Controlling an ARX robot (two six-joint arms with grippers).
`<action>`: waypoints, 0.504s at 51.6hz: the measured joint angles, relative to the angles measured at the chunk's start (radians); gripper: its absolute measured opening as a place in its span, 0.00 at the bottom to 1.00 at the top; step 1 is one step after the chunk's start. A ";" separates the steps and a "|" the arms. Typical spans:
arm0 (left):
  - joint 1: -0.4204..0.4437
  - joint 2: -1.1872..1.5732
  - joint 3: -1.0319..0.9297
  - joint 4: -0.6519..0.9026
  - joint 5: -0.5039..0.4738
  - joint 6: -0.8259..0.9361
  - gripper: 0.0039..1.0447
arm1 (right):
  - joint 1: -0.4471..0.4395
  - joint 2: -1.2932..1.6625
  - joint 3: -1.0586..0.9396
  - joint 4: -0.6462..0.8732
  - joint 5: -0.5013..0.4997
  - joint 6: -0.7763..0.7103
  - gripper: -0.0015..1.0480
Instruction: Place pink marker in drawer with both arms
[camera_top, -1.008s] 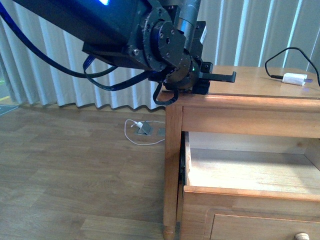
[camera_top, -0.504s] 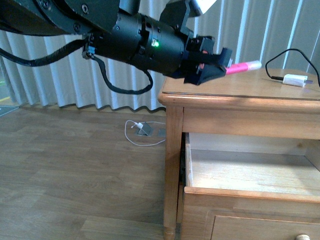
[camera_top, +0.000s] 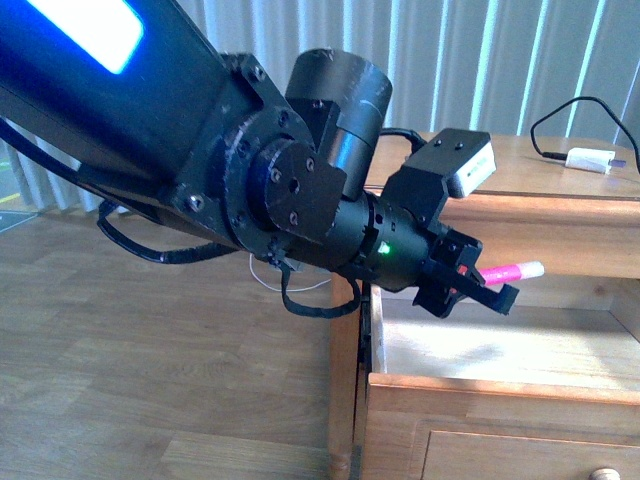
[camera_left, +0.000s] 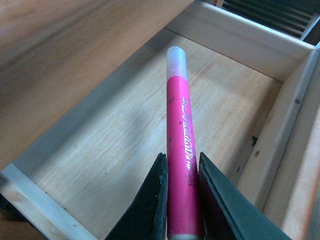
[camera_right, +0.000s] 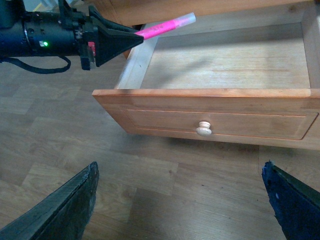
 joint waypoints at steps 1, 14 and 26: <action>-0.002 0.006 0.002 0.002 -0.001 -0.001 0.14 | 0.000 0.000 0.000 0.000 0.000 0.000 0.92; -0.018 0.034 0.014 0.012 -0.027 0.003 0.33 | 0.000 0.000 0.000 0.000 0.000 0.000 0.92; -0.019 -0.032 -0.081 0.175 -0.232 -0.019 0.82 | 0.000 0.000 0.000 0.000 0.000 0.000 0.92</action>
